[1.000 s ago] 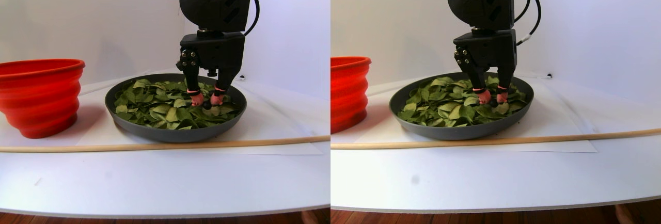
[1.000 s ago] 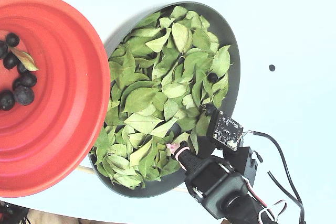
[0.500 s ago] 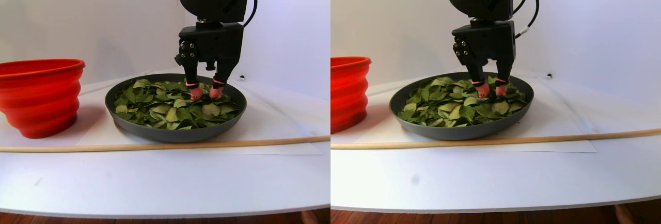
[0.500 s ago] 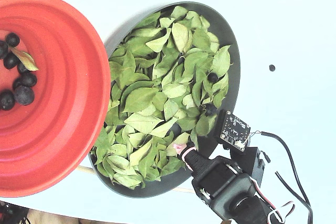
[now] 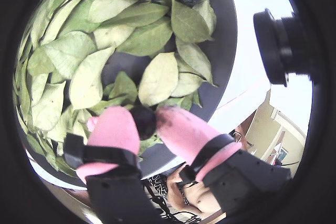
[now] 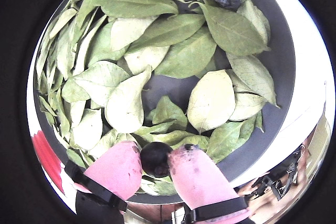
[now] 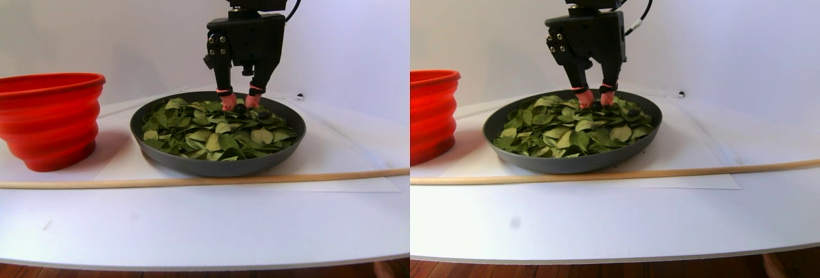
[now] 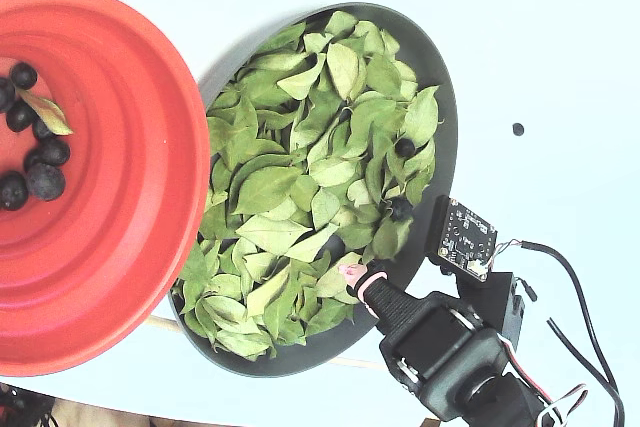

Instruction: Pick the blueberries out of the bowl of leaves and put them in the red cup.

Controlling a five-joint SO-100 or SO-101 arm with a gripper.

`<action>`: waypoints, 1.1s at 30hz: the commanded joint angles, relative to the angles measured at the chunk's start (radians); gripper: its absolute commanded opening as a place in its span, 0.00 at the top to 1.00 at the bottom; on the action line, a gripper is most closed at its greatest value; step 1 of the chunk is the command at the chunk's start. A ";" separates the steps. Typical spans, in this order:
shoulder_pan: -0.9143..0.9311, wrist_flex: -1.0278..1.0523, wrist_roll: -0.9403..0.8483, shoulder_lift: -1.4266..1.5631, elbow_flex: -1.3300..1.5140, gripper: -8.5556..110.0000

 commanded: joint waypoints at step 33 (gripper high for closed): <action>-0.308 0.209 0.110 0.472 0.104 0.85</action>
